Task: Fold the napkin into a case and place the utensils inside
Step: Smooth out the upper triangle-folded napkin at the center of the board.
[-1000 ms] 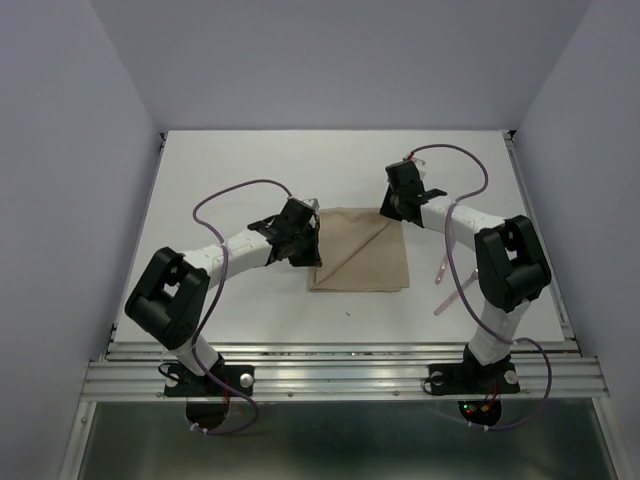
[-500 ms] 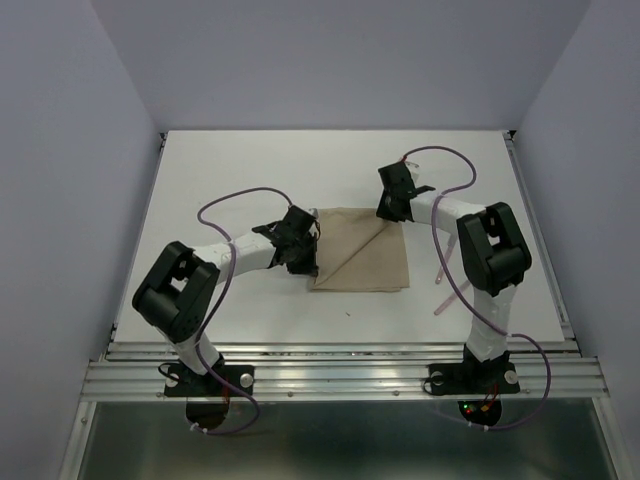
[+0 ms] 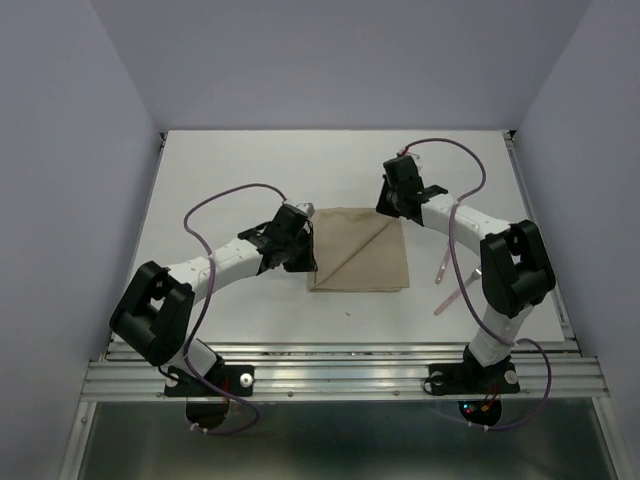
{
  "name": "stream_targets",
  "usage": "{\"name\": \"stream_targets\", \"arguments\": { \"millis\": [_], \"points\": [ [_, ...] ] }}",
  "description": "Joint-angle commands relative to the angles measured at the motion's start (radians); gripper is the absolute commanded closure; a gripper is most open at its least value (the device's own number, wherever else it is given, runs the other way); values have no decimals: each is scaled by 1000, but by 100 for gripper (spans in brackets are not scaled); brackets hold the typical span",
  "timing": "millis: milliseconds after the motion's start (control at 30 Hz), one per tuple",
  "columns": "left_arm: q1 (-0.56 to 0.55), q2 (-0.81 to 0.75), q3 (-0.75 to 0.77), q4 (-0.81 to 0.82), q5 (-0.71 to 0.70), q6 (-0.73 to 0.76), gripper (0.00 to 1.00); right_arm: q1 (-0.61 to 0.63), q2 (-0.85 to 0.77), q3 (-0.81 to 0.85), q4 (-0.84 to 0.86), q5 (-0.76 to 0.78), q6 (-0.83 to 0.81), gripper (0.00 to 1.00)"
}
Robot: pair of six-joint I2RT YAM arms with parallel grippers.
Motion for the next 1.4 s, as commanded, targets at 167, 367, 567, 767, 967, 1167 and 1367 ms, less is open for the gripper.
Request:
{"name": "stream_targets", "arguments": {
  "millis": [167, 367, 567, 767, 967, 1167, 1367],
  "points": [
    [-17, 92, -59, 67, 29, -16, 100, 95, 28, -119, 43, -75, 56, 87],
    [-18, 102, -64, 54, 8, -13, 100, 104, 39, -125, 46, -63, 55, 87],
    [-21, 8, -4, -5, -12, -8, 100, 104, -53, -116, 25, -12, 41, 87],
    [-23, 25, 48, -3, 5, -8, 100, 104, -58, -94, 2, 71, 27, 87],
    [-26, 112, 85, 67, 35, -8, 100, 58, 4, -62, -3, 66, 16, 86],
    [-29, 241, 121, 104, 8, 0, 100, 58, 123, -19, 3, 40, 2, 87],
    [-29, 232, 123, 86, 3, 3, 100, 58, 98, -34, 1, 43, -31, 87]
  ]
}}
